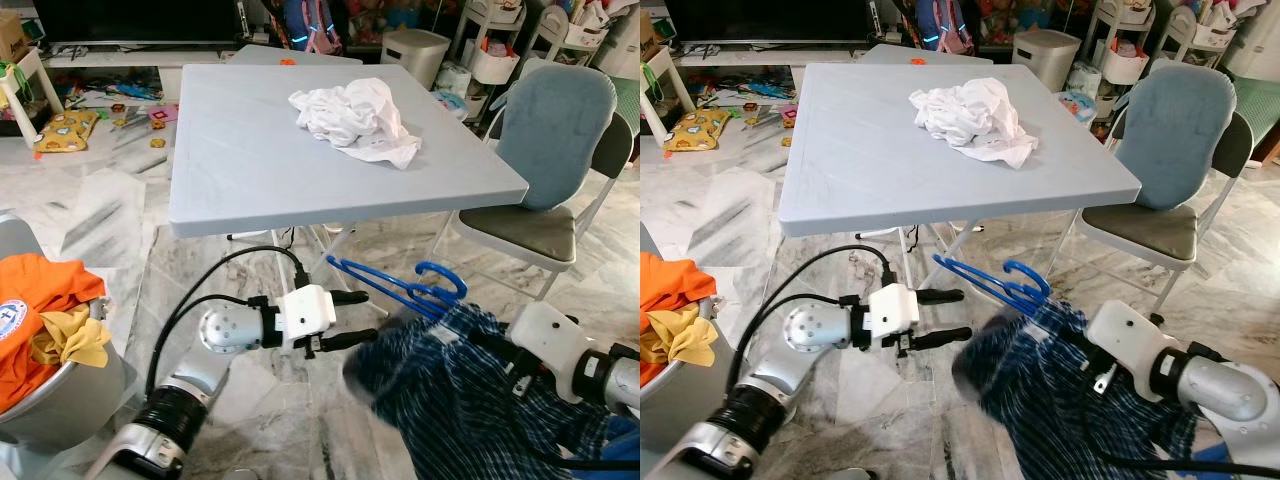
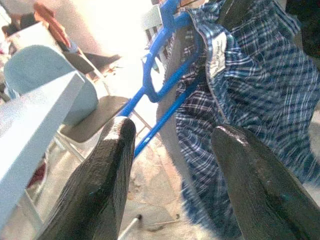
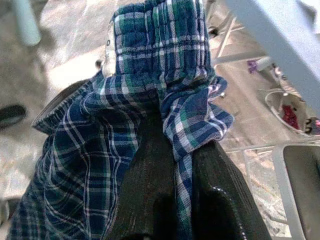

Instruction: Hang hanger

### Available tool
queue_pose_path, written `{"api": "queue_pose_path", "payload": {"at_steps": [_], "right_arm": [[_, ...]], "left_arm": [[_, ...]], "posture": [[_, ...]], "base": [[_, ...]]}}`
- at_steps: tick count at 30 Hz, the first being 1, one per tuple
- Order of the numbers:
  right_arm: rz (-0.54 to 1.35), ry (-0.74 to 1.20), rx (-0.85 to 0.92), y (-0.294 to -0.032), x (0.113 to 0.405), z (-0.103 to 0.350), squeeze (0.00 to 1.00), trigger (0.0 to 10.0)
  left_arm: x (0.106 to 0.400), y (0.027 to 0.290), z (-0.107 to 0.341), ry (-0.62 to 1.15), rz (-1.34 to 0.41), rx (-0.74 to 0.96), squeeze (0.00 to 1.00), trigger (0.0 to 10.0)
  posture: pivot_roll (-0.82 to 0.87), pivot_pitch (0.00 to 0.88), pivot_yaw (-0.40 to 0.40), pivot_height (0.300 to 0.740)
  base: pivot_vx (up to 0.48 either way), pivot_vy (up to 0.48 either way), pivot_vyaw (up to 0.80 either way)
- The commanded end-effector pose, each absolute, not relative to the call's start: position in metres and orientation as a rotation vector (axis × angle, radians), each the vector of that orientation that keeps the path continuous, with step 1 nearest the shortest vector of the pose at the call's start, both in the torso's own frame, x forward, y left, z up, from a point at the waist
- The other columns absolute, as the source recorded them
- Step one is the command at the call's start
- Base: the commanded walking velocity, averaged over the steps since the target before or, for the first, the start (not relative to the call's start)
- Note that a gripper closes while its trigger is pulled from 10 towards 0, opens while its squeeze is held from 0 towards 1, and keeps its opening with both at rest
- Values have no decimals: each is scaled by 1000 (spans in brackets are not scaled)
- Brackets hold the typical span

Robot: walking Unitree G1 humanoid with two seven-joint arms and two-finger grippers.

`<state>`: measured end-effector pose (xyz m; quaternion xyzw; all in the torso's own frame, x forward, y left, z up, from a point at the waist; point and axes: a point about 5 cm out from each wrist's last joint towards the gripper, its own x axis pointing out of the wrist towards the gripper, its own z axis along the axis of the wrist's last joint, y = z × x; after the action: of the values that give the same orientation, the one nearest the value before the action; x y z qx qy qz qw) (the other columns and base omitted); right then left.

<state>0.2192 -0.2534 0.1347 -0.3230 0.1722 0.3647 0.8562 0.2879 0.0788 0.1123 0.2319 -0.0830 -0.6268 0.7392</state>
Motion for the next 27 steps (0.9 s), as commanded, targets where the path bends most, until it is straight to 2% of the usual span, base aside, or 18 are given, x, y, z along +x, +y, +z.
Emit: {"api": "queue_pose_path", "payload": {"at_steps": [1,7,14,15,16,17,24,25,26,27], "right_arm": [[799,359,-715,-254,221,137,0,10000],[911,358,-673,-246,213,134,0,10000],[1056,287,-626,-234,195,151,0,10000],[1062,284,-626,-234,194,154,0,10000],[1074,268,-638,-234,193,158,0,10000],[1080,260,-633,-234,193,161,0,10000],[1135,232,-632,-226,190,171,0,10000],[1152,236,-636,-224,188,171,0,10000],[1160,242,-639,-223,187,170,0,10000],[1160,242,-639,-223,187,170,0,10000]], "left_arm": [[287,73,121,-225,-1415,530,1000,10000],[291,75,122,-219,-1412,530,1000,10000],[289,79,115,-167,-1471,557,1000,10000],[289,80,114,-159,-1482,560,831,10000],[288,81,111,-138,-1505,563,239,10000],[288,81,110,-131,-1514,567,0,10000],[288,83,109,-102,-1575,569,0,10000],[290,85,111,-90,-1583,565,0,3569],[291,85,111,-86,-1583,564,0,784],[291,85,111,-86,-1583,564,0,784]], "posture": [[15,0,-104,740],[19,0,-101,740],[12,0,-100,740],[12,0,-100,740],[10,0,-100,740],[9,0,-101,740],[4,0,-103,740],[5,0,-106,740],[5,0,-106,740],[5,0,-106,740]], "base": [[0,0,0],[0,0,0],[0,0,0],[0,0,0],[0,0,0],[0,0,0],[0,0,0],[0,0,0],[0,0,0],[0,0,0]]}}
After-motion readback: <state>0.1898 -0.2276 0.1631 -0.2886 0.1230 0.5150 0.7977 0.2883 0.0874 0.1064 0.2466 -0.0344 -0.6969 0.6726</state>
